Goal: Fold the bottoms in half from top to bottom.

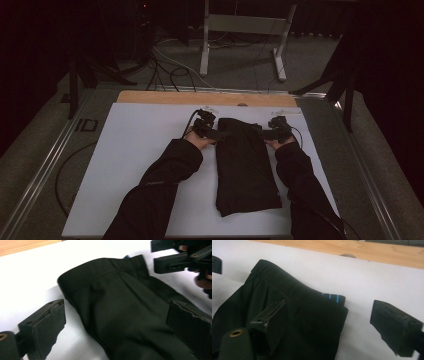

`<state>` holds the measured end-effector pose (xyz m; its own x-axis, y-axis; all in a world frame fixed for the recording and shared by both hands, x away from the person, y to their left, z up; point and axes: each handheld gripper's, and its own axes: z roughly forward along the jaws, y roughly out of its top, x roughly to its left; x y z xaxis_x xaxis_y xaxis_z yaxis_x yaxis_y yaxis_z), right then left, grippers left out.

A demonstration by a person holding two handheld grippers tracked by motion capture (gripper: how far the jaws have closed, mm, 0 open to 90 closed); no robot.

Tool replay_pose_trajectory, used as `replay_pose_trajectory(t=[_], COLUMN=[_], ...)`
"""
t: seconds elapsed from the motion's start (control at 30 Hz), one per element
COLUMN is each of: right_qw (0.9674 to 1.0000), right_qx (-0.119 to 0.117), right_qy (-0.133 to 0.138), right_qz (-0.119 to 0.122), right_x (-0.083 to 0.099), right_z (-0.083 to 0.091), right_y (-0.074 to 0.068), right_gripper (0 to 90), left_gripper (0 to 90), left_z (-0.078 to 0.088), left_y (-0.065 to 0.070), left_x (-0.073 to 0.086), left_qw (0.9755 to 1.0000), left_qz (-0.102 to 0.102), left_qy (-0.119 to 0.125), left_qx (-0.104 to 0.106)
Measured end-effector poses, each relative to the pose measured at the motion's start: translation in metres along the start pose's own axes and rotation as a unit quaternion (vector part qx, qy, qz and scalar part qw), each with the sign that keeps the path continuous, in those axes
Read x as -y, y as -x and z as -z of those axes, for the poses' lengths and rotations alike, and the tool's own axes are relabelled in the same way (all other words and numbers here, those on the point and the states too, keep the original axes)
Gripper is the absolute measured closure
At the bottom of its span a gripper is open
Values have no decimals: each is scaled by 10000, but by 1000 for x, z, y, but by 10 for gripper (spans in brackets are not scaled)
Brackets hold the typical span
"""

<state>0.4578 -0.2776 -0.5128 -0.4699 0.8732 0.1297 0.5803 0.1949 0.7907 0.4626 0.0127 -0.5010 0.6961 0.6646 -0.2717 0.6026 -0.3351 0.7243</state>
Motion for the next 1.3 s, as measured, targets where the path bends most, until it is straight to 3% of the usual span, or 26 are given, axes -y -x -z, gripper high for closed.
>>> replay_pose_trajectory(t=[0.1, 0.47, 0.57, 0.6, 0.9, 1.07, 1.3], right_qw=[10000, 9996, 9995, 9992, 9988, 9985, 9978], right_qx=[1, -96, -88, -121, -84, -168, -216], right_qy=[-53, -251, -277, -356, -481, -508, -622], right_qz=[-29, -110, -124, -135, -70, -96, -11], right_x=[2, 8, 8, 10, 9, 8, 8], right_z=[-5, -18, -18, -21, -25, -26, -22], right_y=[2, 7, 7, 7, 5, 3, 6], right_gripper=[161, 222, 223, 249, 431, 470, 641], left_gripper=[74, 259, 272, 362, 583, 702, 806], left_z=[-6, -22, -25, -27, -28, -29, -29], left_y=[-4, -14, -16, -16, -16, -17, -15], left_x=[1, 6, 8, 10, 11, 13, 13], left_qw=[9999, 9987, 9981, 9978, 9976, 9970, 9973], left_qz=[72, 403, 488, 530, 517, 614, 490], left_qy=[-65, -313, -375, -401, -455, -465, -535], left_qx=[-85, -2, -25, -17, -84, 110, 84])
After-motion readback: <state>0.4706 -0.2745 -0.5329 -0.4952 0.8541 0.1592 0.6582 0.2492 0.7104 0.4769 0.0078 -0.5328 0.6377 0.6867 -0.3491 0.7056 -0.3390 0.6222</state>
